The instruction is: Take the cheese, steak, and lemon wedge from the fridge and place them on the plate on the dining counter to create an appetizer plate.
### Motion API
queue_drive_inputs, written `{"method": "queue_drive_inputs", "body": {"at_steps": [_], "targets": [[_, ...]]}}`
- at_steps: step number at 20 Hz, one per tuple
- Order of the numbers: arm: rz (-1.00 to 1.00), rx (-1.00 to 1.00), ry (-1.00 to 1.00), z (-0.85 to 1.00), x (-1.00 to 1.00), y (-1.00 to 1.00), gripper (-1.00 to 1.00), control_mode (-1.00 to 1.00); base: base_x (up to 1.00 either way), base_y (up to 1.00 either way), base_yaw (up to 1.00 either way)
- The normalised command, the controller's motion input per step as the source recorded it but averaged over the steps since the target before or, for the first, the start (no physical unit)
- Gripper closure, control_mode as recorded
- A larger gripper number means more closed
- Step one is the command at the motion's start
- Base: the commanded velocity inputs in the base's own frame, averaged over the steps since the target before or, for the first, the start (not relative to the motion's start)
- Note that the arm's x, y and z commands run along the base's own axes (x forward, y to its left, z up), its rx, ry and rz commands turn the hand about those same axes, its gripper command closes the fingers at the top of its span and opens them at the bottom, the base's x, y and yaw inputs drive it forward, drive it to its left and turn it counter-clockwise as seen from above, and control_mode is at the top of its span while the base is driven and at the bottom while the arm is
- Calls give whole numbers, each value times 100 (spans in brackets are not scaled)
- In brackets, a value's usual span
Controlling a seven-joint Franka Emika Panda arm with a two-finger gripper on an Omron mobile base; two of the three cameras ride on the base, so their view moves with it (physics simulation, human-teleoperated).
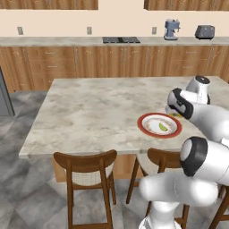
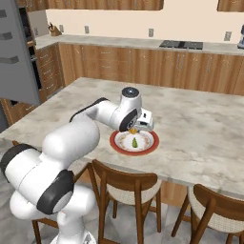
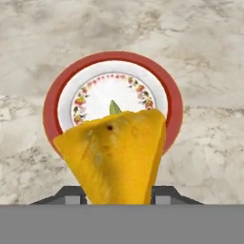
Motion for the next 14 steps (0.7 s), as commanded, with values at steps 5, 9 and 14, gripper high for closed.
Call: {"method": "queue_drive_inputs", "body": {"at_steps": [5, 9, 14], "targets": [[0, 1, 7, -49, 44, -30, 100, -100, 0, 0, 0], [4, 2, 4, -48, 61, -13, 100, -100, 0, 0, 0], [6, 3, 4, -48, 67, -13, 100, -100, 0, 0, 0]]}}
